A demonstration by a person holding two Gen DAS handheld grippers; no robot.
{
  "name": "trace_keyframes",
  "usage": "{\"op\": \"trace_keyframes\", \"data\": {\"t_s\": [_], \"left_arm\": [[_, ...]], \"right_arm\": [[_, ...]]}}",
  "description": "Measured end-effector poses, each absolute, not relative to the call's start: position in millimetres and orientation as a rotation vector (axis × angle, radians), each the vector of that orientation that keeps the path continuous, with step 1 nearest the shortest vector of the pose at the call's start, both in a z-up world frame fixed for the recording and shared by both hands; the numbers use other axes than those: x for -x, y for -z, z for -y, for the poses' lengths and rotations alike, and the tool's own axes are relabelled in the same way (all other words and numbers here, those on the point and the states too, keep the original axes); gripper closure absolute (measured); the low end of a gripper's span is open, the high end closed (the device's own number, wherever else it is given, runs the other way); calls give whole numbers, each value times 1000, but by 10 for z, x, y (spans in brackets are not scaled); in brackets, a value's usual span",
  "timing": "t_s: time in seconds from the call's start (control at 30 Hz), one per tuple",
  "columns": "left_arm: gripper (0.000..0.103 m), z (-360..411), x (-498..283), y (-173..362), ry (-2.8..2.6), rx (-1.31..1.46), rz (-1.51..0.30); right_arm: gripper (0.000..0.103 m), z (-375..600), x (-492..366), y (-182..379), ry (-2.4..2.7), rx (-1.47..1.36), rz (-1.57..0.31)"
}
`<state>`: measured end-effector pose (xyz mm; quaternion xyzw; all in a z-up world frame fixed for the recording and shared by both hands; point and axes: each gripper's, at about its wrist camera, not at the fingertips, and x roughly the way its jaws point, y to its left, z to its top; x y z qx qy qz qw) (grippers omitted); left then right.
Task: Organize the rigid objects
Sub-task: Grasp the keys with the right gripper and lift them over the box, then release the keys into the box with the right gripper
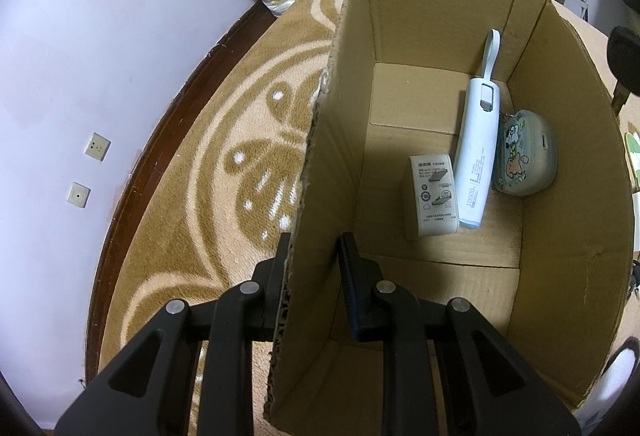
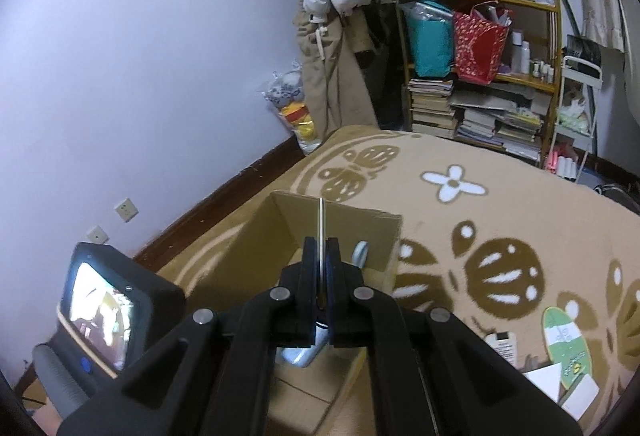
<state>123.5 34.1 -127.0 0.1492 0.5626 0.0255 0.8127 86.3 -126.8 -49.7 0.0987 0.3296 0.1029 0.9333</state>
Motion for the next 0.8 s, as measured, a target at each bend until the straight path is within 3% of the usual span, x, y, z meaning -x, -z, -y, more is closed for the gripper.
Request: {"op": "trace_keyframes", "data": {"t_s": [0.43, 0.7, 0.8], "left_arm": [[82, -347, -1238, 1260, -53, -315, -1205], [82, -362, -1244, 1256, -51, -310, -1206], [82, -361, -1245, 1257, -51, -308, -1206]], "right_arm": [[98, 1103, -964, 864, -187, -212, -805], [95, 1105, -943, 855, -162, -161, -789], [84, 1101, -914, 795, -145, -129, -776]]}}
